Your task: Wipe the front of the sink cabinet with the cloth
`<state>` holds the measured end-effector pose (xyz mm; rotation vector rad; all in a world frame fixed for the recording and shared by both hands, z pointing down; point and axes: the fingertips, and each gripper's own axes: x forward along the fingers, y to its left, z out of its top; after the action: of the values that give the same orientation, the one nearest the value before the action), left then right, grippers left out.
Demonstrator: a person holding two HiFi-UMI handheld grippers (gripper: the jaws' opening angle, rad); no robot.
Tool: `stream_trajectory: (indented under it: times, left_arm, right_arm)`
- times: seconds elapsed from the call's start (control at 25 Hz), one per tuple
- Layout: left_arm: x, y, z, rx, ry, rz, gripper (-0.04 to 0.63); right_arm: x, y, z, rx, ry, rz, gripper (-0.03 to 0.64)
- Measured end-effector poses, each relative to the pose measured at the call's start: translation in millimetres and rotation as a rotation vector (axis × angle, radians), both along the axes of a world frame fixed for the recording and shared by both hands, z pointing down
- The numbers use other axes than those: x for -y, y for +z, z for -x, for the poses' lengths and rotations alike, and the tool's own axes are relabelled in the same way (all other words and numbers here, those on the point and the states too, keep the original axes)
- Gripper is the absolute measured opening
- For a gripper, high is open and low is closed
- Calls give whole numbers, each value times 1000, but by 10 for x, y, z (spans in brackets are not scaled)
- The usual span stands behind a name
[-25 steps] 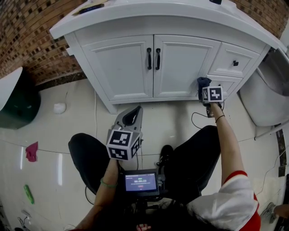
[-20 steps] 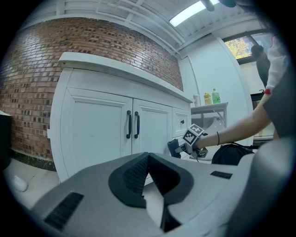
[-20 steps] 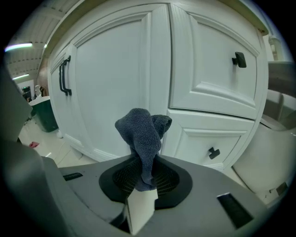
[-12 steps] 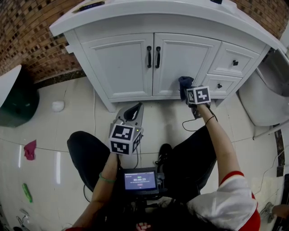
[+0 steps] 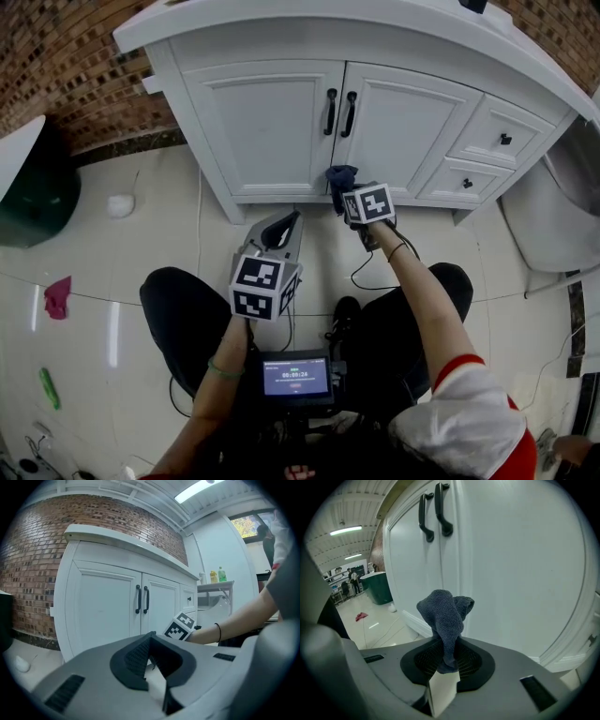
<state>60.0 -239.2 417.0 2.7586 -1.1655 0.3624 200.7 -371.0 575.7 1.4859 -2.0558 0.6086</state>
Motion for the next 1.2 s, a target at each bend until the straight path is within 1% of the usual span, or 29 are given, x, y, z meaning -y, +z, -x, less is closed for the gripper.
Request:
stream_trajectory:
  times: [0.08, 0.16, 0.32, 0.4, 0.52, 0.6, 0.68, 0.84, 0.96, 1.08, 1.2]
  left_arm:
    - [23, 56, 47, 1, -4, 10, 37]
    - [57, 106, 99, 2, -13, 19, 37]
    - [132, 178, 202, 2, -34, 32, 37]
    - [166, 203, 234, -3, -44, 38, 37]
    - [202, 226, 221, -2, -52, 44, 37]
    - [197, 237, 174, 4, -45, 44, 37]
    - [179, 241, 124, 11, -36, 42, 37]
    - [156, 205, 52, 20, -28, 32, 37]
    - [126, 168, 21, 26, -23, 25, 37]
    - [119, 138, 40, 38, -26, 18, 37]
    - [98, 104, 68, 48, -30, 9, 37]
  right_arm:
    - [57, 107, 79, -17, -12, -3, 66]
    - [110, 192, 58, -51, -17, -18, 66]
    - [126, 312, -203, -109, -3, -22, 66]
    - [87, 350, -414, -139, 12, -8, 66]
    - [26, 378, -856, -207, 58, 14, 66]
    - [-35, 383, -1201, -251, 102, 28, 66]
    - [-107, 372, -1541, -270, 166, 38, 66]
    - [-236, 320, -2109, -253, 315, 56, 66]
    - [-382, 296, -2413, -240, 399, 71, 66]
    - [-475, 247, -2446, -177, 442, 66, 66]
    - [-467, 78, -2208, -66, 430, 18, 66]
